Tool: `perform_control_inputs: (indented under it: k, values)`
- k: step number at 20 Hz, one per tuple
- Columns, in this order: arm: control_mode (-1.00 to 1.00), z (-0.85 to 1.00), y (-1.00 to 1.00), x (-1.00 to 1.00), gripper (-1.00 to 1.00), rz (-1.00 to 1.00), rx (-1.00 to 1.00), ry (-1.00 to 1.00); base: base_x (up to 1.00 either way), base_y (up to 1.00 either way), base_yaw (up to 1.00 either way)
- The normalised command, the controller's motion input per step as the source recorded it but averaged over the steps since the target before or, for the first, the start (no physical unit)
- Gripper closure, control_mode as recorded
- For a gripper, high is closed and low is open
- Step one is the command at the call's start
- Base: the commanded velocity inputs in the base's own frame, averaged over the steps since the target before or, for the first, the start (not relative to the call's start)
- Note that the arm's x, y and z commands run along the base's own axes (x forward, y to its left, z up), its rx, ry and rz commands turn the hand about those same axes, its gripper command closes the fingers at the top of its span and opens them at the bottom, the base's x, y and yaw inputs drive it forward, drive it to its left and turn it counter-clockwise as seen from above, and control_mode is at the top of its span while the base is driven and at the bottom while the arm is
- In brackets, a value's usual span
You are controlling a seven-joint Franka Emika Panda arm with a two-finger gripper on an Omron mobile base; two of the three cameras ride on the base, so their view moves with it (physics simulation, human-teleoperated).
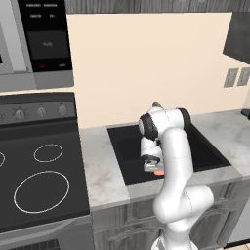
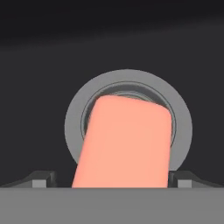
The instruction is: Pick up the bar soap and bar soap from the sink, and place them back in the cabinet, and close the cabinet doors.
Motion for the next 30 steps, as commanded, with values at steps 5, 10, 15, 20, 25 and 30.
perform_control_inputs:
  k: [5,10,15,20,25,30]
  values:
    - [-1.0,-0.05,0.0,0.2,-1.0,0.0,0.0,0.03,0.0,0.0,0.0]
    - [-1.0,-0.04,0.0,0.13,-1.0,0.0,0.0,0.05,0.0,0.0,0.0]
    - [-1.0,-0.03,0.0,0.03,1.0,0.0,0.0,0.02,0.0,0.0,0.0]
    - [-1.0,0.0,0.0,0.0,1.0,0.0,0.0,0.0,0.0,0.0,0.0]
    - [-1.0,0.01,-0.04,0.08,1.0,0.0,0.0,0.02,0.0,0.0,0.0]
    - [-1.0,0.18,0.0,0.12,1.0,0.0,0.0,0.0,0.0,0.0,0.0]
